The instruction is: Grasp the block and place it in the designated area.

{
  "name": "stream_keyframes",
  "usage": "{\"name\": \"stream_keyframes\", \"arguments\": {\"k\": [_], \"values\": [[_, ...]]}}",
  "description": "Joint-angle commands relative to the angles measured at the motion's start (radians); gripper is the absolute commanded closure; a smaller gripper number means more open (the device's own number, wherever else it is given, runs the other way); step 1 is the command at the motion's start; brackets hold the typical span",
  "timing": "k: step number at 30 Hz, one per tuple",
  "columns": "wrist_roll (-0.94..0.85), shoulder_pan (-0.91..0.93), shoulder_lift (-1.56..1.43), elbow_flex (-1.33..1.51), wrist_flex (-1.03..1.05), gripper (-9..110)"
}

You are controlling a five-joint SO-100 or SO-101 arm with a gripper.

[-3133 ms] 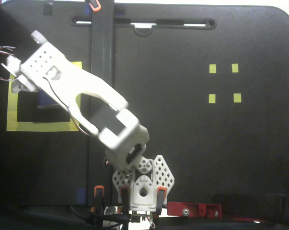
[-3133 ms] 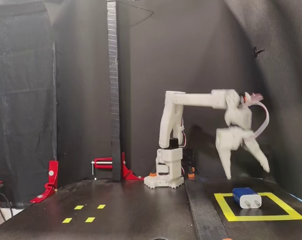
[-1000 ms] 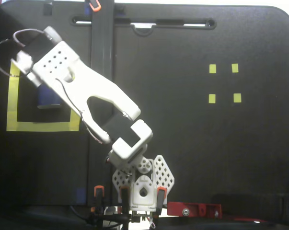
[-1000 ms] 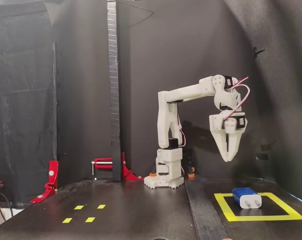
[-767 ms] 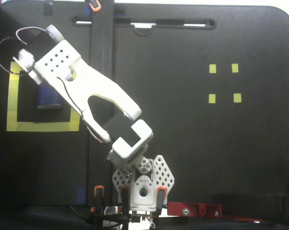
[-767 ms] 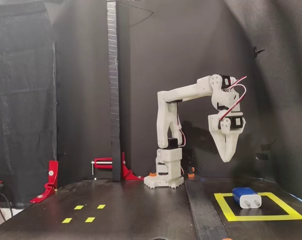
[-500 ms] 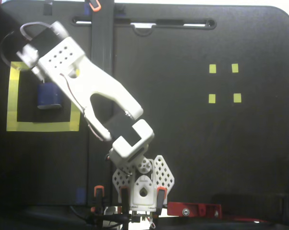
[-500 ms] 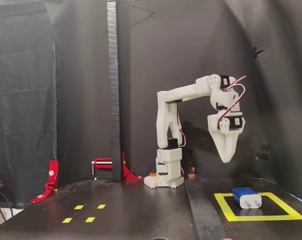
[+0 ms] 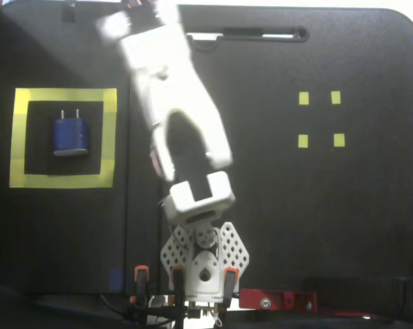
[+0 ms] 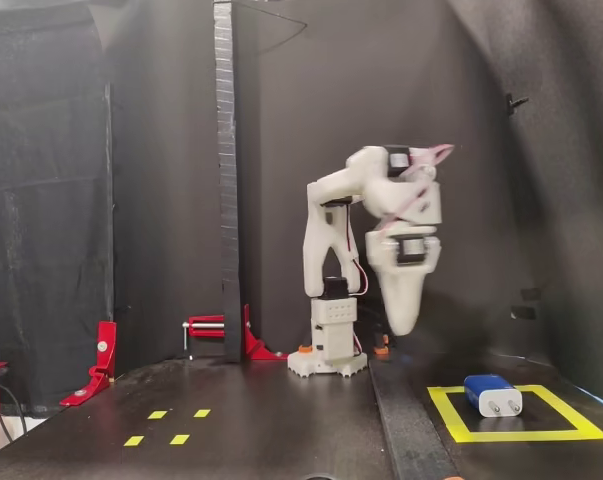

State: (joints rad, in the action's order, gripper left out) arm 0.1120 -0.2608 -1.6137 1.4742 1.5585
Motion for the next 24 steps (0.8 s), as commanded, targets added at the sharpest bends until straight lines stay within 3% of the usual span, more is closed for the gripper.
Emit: {"name": "stream_keyframes", "arguments": {"k": [1, 8, 19, 24], "values": [[-0.034, 0.115, -0.003, -0.023, -0.020, 102], [-0.109, 0.291, 0.018, -0.023, -0.028, 102], [-0.150, 0.333, -0.034, -0.021, -0.055, 102], [-0.172, 0.319, -0.146, 0.064, -0.184, 102]]}}
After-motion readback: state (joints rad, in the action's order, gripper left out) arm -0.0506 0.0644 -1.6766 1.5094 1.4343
